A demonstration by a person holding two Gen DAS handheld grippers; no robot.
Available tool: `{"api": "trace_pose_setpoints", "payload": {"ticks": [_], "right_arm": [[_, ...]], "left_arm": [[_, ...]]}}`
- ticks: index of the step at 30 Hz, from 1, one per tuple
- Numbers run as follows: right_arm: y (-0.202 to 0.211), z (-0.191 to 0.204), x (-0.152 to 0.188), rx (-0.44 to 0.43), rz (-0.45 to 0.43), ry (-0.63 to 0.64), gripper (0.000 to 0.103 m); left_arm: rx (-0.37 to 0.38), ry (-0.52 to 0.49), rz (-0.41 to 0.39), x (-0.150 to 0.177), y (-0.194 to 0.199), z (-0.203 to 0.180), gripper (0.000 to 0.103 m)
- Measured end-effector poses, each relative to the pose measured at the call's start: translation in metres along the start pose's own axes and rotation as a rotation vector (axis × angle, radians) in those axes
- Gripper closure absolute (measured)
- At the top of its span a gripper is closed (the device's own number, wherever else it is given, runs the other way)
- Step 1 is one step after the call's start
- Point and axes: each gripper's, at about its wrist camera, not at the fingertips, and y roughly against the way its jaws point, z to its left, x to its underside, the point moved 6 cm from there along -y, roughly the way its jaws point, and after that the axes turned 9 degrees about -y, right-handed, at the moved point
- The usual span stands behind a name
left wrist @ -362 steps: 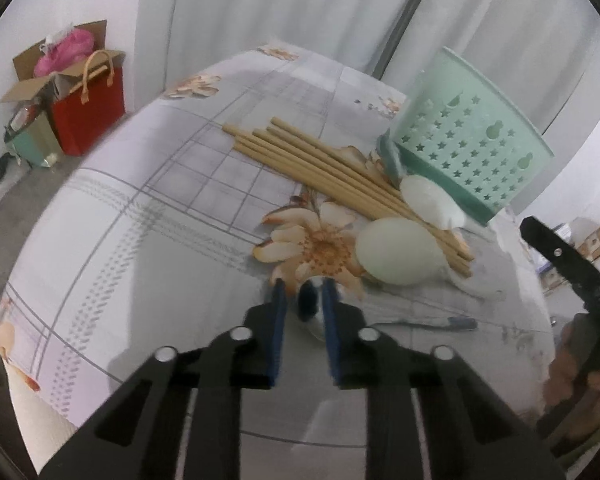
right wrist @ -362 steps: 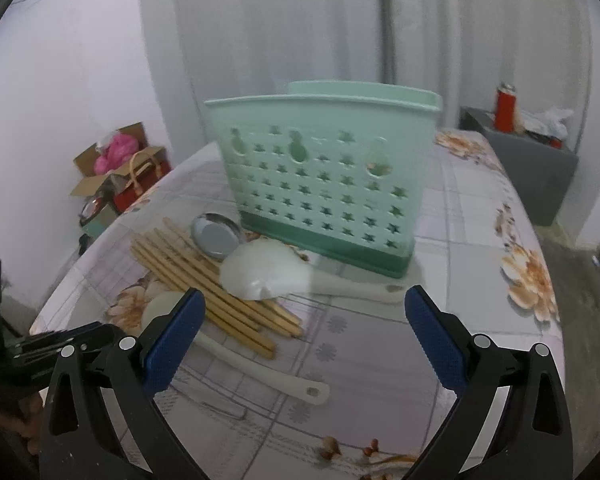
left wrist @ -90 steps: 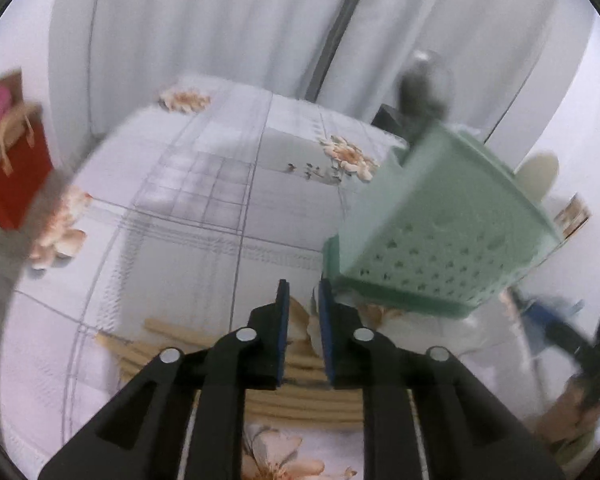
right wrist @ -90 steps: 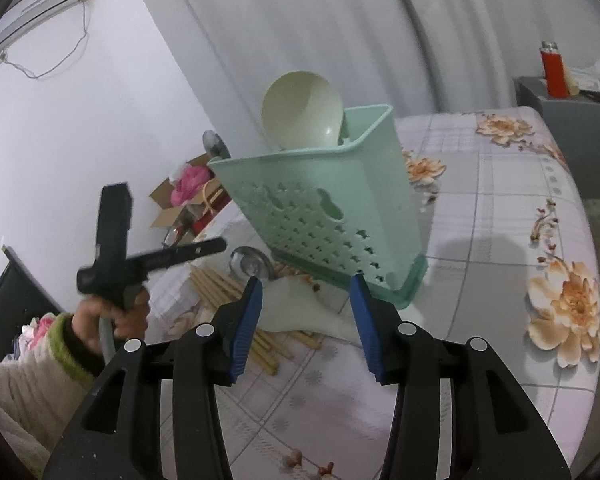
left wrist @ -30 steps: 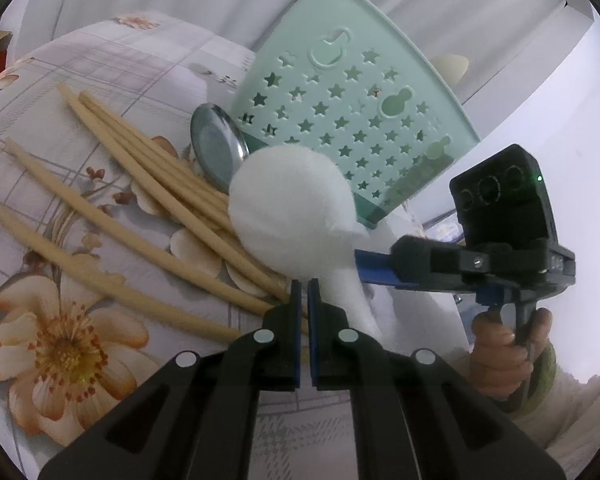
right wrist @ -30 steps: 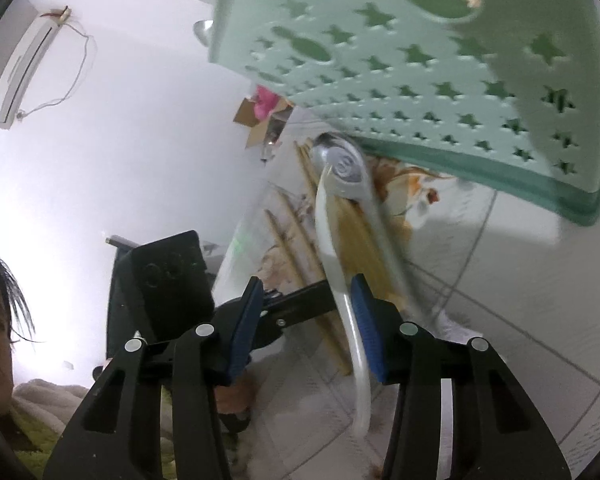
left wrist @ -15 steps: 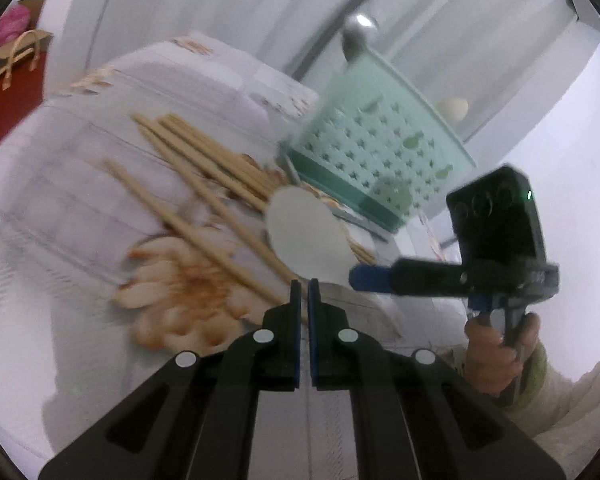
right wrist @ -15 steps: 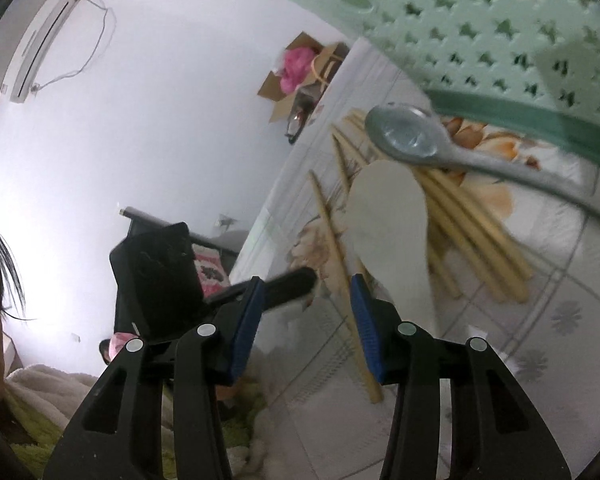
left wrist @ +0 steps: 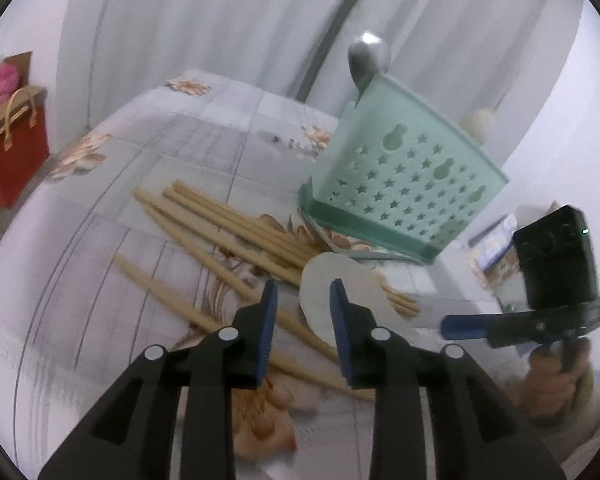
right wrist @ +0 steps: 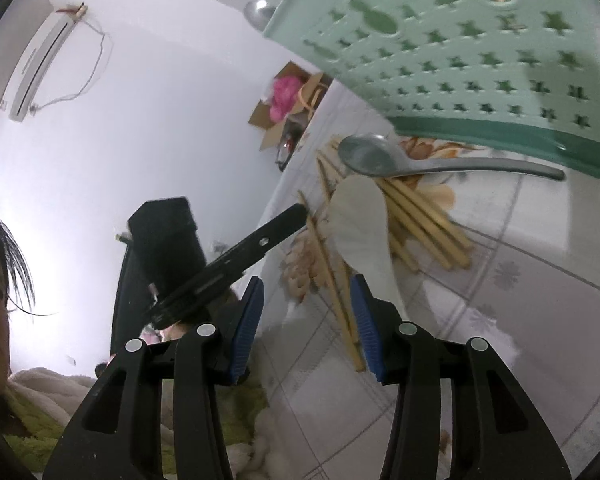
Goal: Organize utensils
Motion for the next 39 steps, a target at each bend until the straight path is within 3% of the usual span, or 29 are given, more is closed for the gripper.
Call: {"api": "trace_pose_setpoints", "payload": {"ticks": [15, 22, 26, 34, 39], "right_arm": [[0.004, -0.013, -0.001, 0.002, -0.019, -0.027, 0.058], [0.019, -0.015, 0.003, 0.012, -0.032, -0.017, 0.058], [0.022, -0.014, 0.002, 0.02, -0.045, -0.012, 0.058], [0.03, -0.002, -0.007, 0.079, -0.088, 0.05, 0.058], [0.033, 0.016, -0.019, 0.154, -0.145, 0.136, 0.058]], "left_arm": [[0.019, -0.021, 0.199, -0.006, -0.036, -0.001, 0.077], [0.054, -0.013, 0.288, -0.006, -0.045, -0.01, 0.088], [0.079, 0.027, 0.283, -0.005, -0.047, -0.01, 0.091], [0.121, 0.106, 0.203, -0.004, -0.031, -0.008, 0.098], [0.091, 0.156, 0.124, -0.003, 0.0, 0.003, 0.1]]}}
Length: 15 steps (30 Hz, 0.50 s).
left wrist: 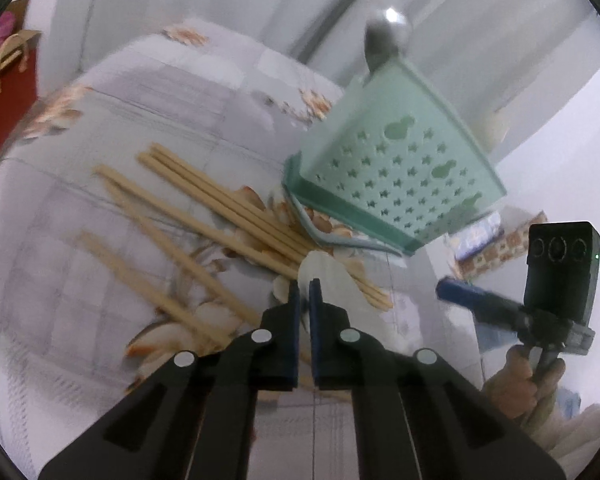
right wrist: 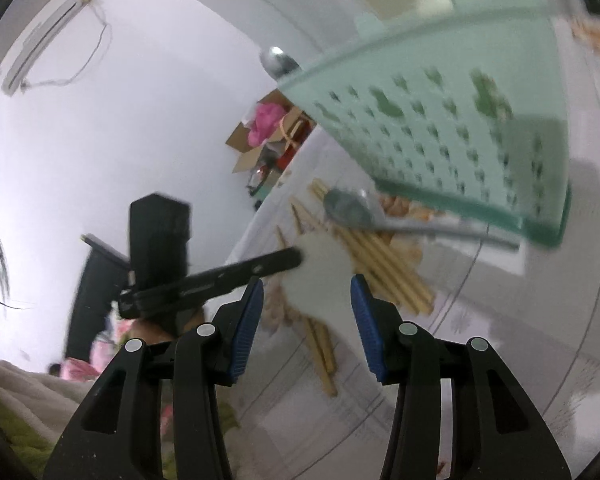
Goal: Organize utensils
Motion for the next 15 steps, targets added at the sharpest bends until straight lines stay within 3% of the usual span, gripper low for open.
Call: {"api": "trace_pose_setpoints", "payload": {"ticks": [7, 15], "right_arm": [[-0.019, 0.02, -0.027, 0.174, -0.052, 0.153, 0.058], [-0.063, 0.029, -0.035, 0.354, -0.046, 0.29, 0.058]], "left_arm": [[-0.082, 0.103, -0.137, 0.007, 0.054, 0.027, 0.102], [-0.131, 0.146, -0.18, 0.018, 0.073, 0.04, 0.102]]}}
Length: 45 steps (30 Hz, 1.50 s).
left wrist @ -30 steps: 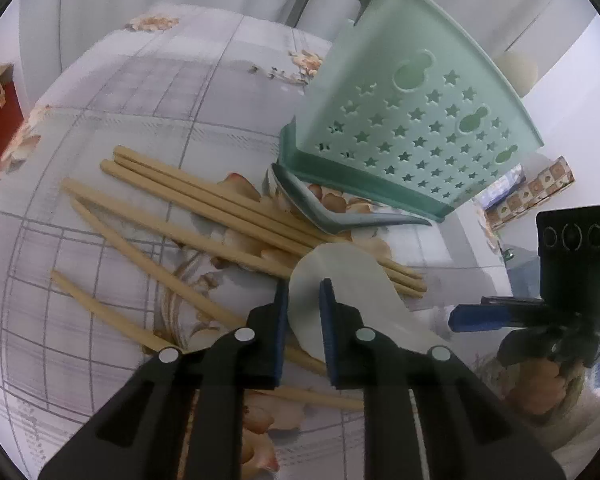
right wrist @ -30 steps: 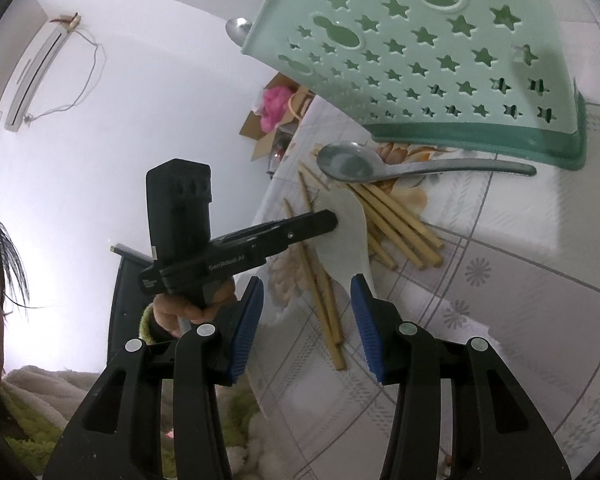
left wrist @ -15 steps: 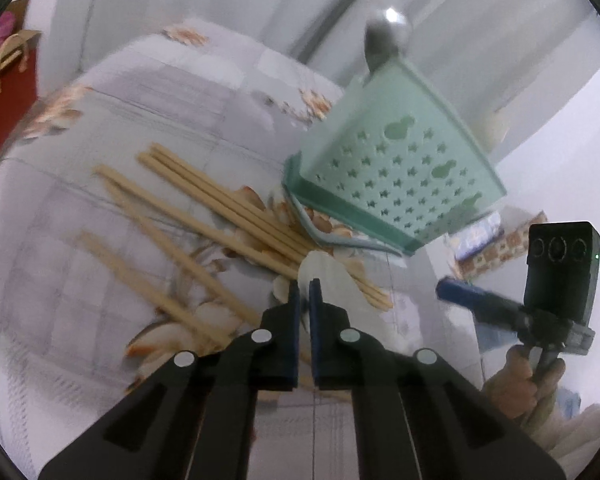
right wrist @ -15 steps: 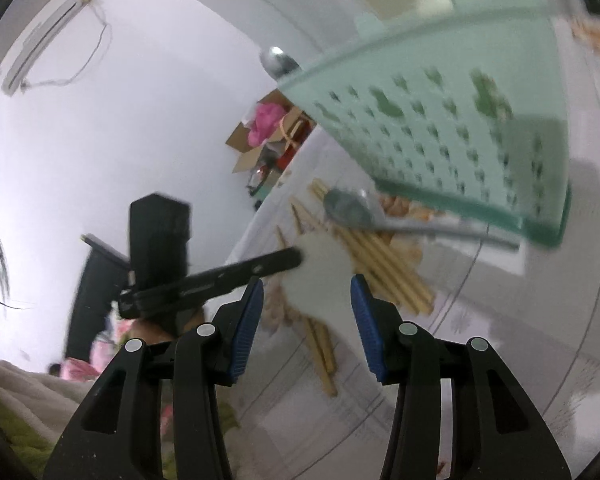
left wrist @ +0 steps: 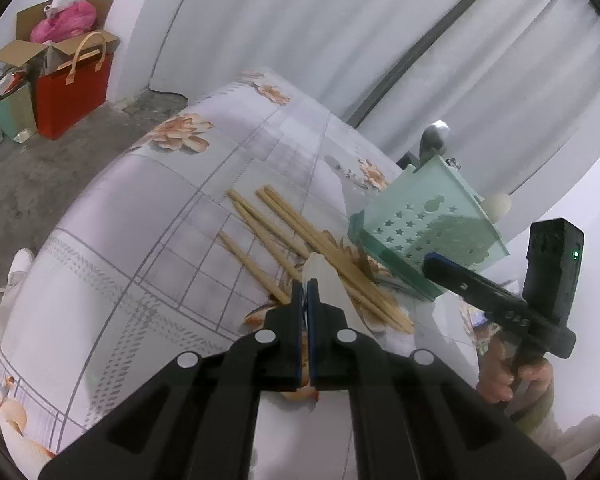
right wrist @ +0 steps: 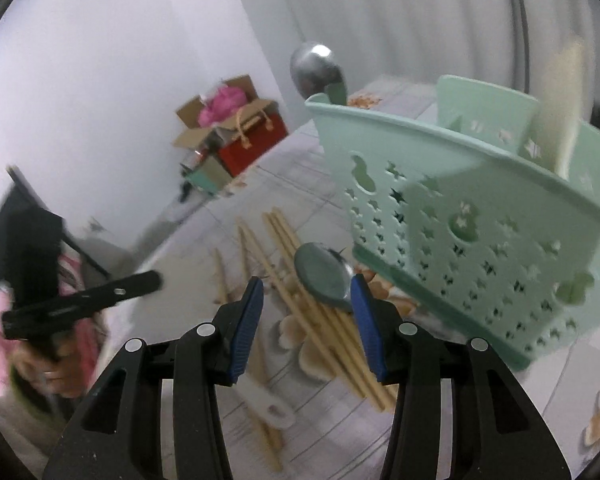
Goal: Organize utensils
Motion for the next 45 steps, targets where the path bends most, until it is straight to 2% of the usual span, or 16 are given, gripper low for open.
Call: {"api": "trace_pose_setpoints", "payload": {"ticks": [3, 13, 20, 28, 30, 33, 40, 45], "right_arm": [[-0.012, 0.009, -0.001, 0.067, -0.011, 0.063, 0.058], [-0.05, 0.031, 0.003, 0.189, -0.008, 0.233, 0.062], [-0.066, 0.028, 0.004, 0.267, -0.006, 0.261, 0.078], [-0.08, 0.026, 0.011, 0.339, 0.006, 0.309, 0.086], [-0.084, 0.026, 0.013, 0.362, 0.008, 0.324, 0.094], [-0.08, 0.022, 0.014, 0.38, -0.003, 0.322, 0.097], [-0.053, 0.024, 0.01, 0.358, -0.075, 0.305, 0.101], [-0.014, 0.022, 0.005, 0.266, -0.117, 0.225, 0.101]], "left_arm": [[-0.003, 0.011, 0.0, 0.002, -0.003, 0.004, 0.101], [0.012, 0.024, 0.003, 0.005, -0.003, 0.011, 0.101], [0.029, 0.021, 0.008, 0.006, -0.009, 0.01, 0.101], [0.031, 0.031, 0.012, 0.008, -0.011, 0.009, 0.101], [0.028, 0.031, 0.012, 0.009, -0.011, 0.009, 0.101], [0.026, 0.032, 0.005, 0.009, -0.011, 0.009, 0.101], [0.013, 0.023, -0.04, 0.004, 0.001, 0.005, 0.102], [0.011, -0.008, -0.107, -0.009, 0.022, -0.009, 0.102]]}}
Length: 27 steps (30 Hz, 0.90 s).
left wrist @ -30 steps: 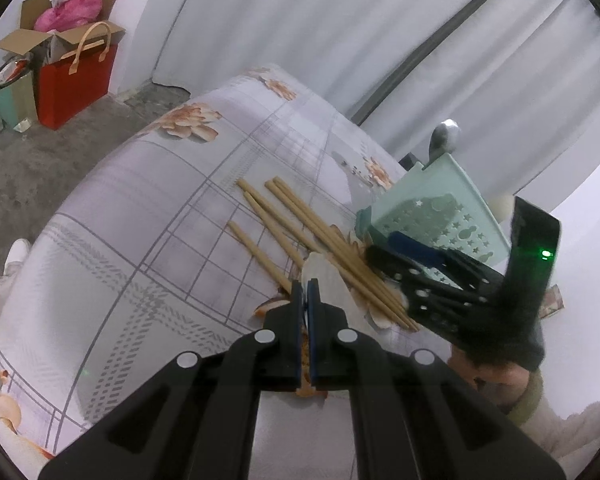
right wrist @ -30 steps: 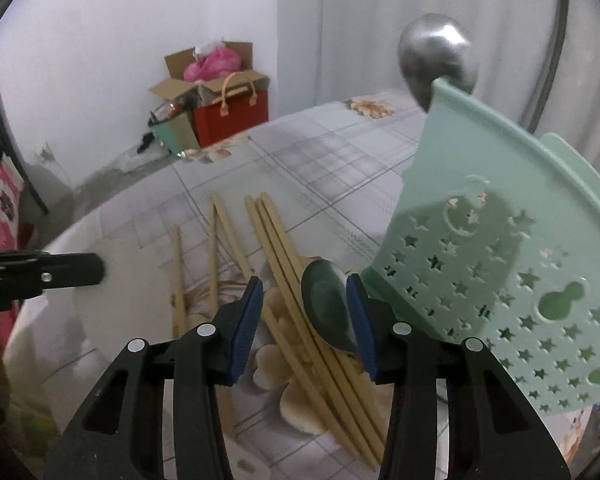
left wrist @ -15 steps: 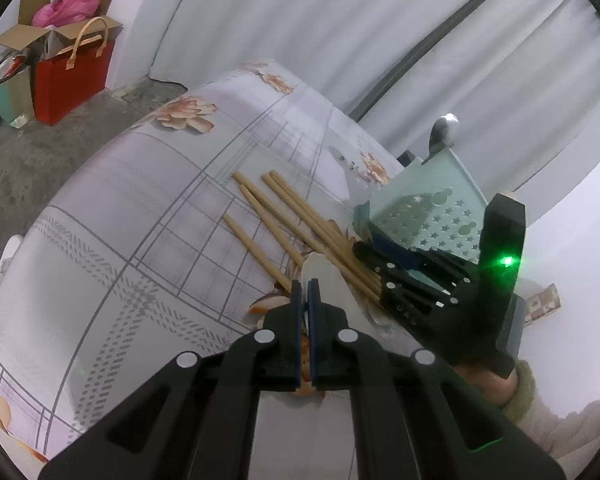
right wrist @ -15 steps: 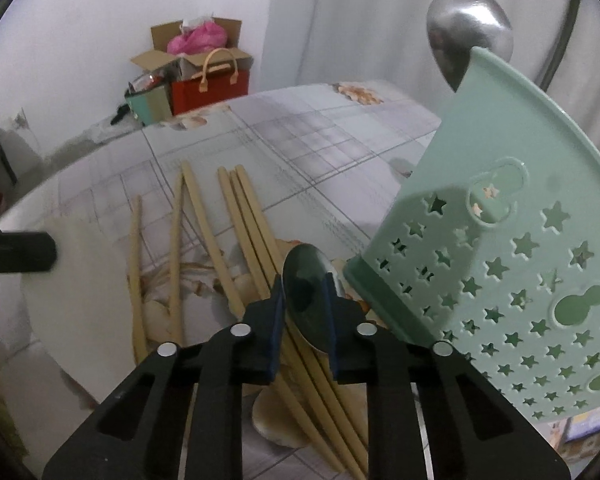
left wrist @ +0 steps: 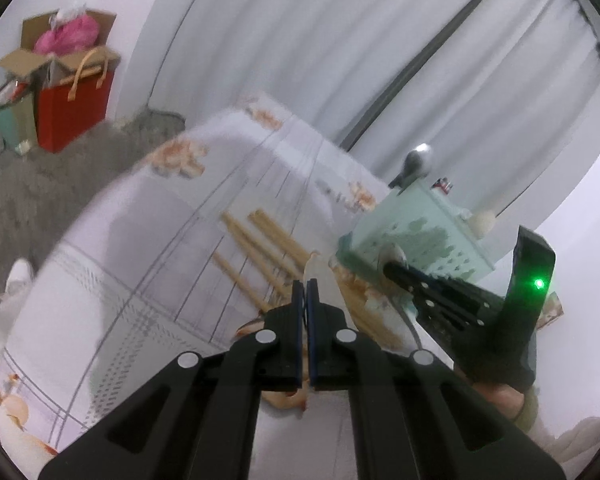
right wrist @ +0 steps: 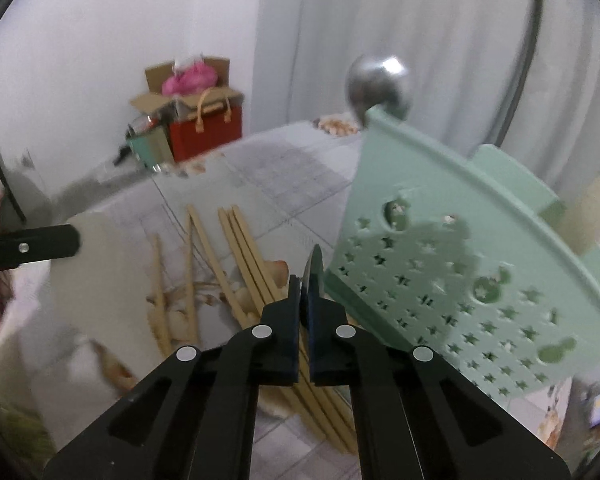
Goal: Organize utensils
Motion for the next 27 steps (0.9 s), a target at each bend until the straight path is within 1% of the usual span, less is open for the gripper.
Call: {"api": "trace_pose_setpoints", "payload": {"ticks": [5, 12, 15, 17, 20, 22, 23, 27], "right_arm": [[0.038, -0.019, -0.008, -0.06, -0.056, -0.075, 0.102], [0.092, -0.05, -0.017, -0.124, -0.161, -0.17, 0.102], [0.108, -0.062, -0.019, -0.152, -0.195, -0.214, 0.102], [0.117, -0.069, -0.021, -0.165, -0.214, -0.236, 0.102], [0.126, -0.076, -0.022, -0.168, -0.234, -0.254, 0.102], [0.128, -0.079, -0.023, -0.167, -0.241, -0.262, 0.102], [0.13, -0.08, -0.022, -0.169, -0.242, -0.267, 0.102], [0.133, -0.083, -0.022, -0.171, -0.25, -0.284, 0.102]], "left_arm": [[0.021, -0.05, -0.082, -0.029, 0.025, -0.022, 0.102], [0.05, -0.153, -0.251, -0.091, 0.056, -0.062, 0.102], [0.05, -0.191, -0.314, -0.118, 0.062, -0.077, 0.102], [0.024, -0.228, -0.35, -0.132, 0.062, -0.085, 0.102], [-0.013, -0.295, -0.352, -0.148, 0.048, -0.098, 0.102], [-0.045, -0.335, -0.332, -0.152, 0.035, -0.103, 0.102], [-0.074, -0.371, -0.325, -0.155, 0.025, -0.107, 0.102], [-0.142, -0.483, -0.32, -0.156, 0.001, -0.125, 0.102]]}}
